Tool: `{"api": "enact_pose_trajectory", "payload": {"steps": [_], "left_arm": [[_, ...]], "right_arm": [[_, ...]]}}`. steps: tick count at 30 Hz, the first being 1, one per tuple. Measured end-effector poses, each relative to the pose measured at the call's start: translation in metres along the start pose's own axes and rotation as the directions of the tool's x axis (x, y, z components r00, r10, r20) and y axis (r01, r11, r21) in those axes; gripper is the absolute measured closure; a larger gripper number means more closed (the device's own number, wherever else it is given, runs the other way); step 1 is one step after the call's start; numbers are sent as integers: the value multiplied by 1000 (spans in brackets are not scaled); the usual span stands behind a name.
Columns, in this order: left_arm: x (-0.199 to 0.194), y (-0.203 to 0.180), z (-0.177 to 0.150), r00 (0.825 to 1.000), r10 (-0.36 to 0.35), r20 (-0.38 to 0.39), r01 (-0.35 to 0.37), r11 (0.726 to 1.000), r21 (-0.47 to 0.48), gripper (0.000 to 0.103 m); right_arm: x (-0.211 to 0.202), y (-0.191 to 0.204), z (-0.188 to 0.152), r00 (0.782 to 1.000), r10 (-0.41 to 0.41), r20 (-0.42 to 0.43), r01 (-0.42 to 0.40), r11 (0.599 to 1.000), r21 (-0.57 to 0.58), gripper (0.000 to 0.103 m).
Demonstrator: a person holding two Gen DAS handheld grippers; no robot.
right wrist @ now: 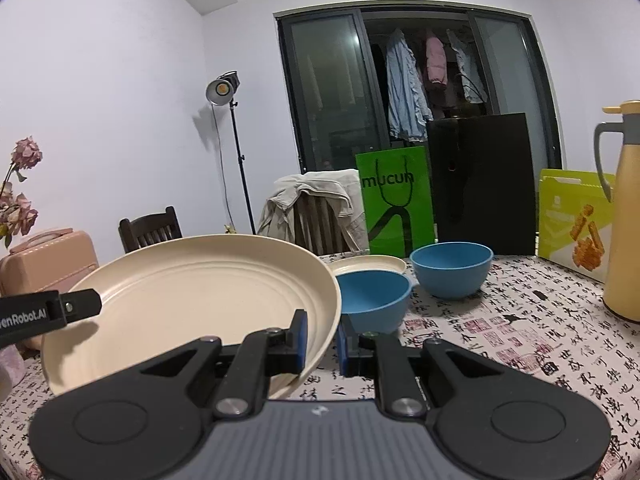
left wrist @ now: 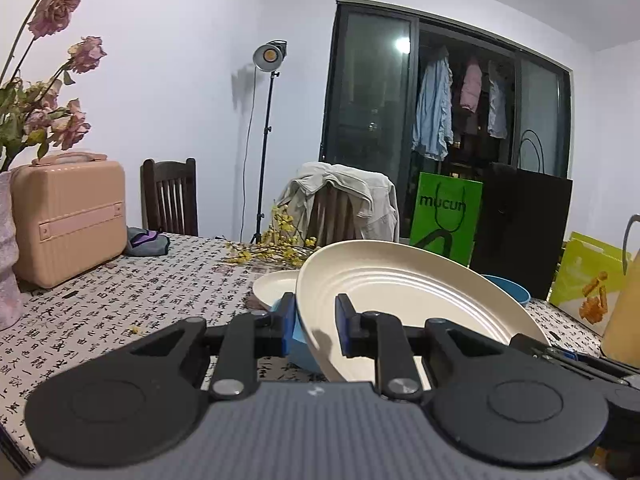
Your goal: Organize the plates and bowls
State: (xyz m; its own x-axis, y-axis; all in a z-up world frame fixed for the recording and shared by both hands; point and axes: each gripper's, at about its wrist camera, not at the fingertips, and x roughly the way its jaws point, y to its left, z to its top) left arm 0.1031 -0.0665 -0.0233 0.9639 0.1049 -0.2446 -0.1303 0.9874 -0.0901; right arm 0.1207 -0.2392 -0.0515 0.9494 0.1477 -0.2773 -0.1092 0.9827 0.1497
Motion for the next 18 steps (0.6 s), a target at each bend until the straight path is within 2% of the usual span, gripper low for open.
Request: {"api": "enact_pose_trajectory", "payload": {"steps": [18], "left_arm": [[12, -21, -19, 998, -41, -46, 42, 999, 28, 82]], "right_arm": [[-1, -26, -15, 998, -59, -16, 59, 998, -8, 88]]}}
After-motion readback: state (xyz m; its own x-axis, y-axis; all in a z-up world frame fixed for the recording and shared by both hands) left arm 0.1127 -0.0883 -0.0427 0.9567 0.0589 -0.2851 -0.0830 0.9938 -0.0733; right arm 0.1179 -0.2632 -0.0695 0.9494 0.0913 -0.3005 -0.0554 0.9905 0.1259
